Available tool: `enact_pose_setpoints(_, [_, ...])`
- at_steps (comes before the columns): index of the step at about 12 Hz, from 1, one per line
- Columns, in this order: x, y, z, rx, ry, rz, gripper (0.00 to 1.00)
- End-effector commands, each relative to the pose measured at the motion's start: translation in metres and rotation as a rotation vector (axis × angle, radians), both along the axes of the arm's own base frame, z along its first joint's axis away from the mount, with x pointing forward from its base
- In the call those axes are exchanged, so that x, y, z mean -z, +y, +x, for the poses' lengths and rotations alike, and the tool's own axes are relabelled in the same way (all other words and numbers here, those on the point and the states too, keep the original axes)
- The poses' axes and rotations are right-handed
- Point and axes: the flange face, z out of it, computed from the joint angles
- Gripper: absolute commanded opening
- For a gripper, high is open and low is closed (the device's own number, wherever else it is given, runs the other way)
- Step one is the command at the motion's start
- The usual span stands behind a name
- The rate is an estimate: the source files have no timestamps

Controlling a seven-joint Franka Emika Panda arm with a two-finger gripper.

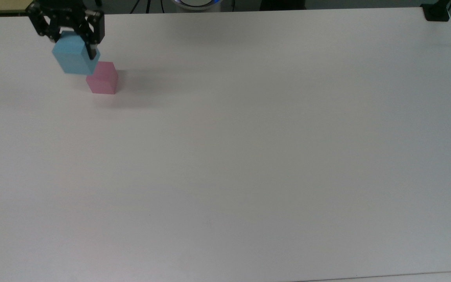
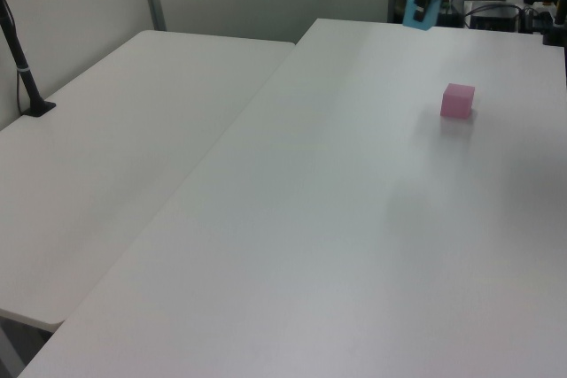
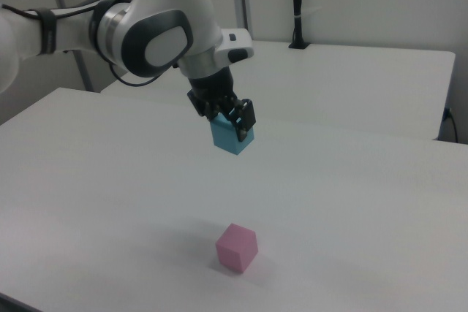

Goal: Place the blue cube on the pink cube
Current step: 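Lower the light-blue cube onto the top of the pink cube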

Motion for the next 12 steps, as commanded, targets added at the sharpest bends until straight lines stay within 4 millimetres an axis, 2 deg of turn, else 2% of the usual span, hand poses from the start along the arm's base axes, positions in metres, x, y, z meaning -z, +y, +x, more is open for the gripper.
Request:
enact_pose_setpoints(1, [0.004, 0.015, -0.043, -0.057, 0.036, -0.01, 0.4])
enact_pose_setpoints(3, [0.018, 0.016, -0.058, -0.077, 0.074, -0.042, 0.4])
enact_pose_setpoints(4, [0.023, 0.016, -0.058, -0.081, 0.086, -0.049, 0.4])
enact_pose_setpoints(6, [0.049, 0.016, -0.065, -0.105, 0.14, -0.088, 0.4])
enact_pose_setpoints(12, [0.114, 0.007, -0.076, -0.147, 0.149, -0.175, 0.4])
